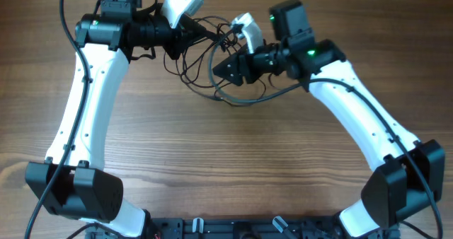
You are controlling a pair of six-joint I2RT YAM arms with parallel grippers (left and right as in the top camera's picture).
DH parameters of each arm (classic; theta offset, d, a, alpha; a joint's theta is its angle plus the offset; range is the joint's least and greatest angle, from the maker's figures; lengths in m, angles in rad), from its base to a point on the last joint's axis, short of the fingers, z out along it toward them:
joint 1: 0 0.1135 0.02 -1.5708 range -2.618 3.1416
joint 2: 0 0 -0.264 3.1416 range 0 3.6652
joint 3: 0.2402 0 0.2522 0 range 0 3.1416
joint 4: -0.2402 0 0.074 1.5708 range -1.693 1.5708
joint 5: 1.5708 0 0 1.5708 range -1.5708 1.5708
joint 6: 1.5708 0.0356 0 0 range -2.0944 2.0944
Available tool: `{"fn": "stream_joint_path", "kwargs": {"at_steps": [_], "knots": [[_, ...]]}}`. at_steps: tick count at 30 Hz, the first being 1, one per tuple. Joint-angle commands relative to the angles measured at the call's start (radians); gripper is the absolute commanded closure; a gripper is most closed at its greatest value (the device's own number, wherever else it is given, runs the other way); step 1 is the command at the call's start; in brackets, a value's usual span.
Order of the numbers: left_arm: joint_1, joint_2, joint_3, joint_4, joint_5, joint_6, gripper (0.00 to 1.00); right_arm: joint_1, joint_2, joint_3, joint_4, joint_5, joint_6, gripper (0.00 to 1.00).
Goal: Untangle cables
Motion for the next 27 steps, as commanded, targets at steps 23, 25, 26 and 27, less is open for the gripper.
{"fn": "stream_joint_path", "kwargs": {"at_steps": [23,25,26,27], "knots": [[-0.003,-0.03,0.01,0.002,0.031,-0.002,0.96,0.001,0.05,0.016,-0.079,0.797,0.306,0.96],[-0.003,-0.03,0.01,0.002,0.031,-0.002,0.96,-0.021,0.064,0.015,-0.092,0.796,0.307,0.95],[-0.003,-0.03,0.01,0.002,0.031,-0.002,0.96,-0.035,0.074,0.015,-0.097,0.796,0.311,0.96],[-0.003,-0.03,0.01,0.002,0.031,-0.002,0.96,-0.049,0.08,0.015,-0.101,0.796,0.314,0.96]]}}
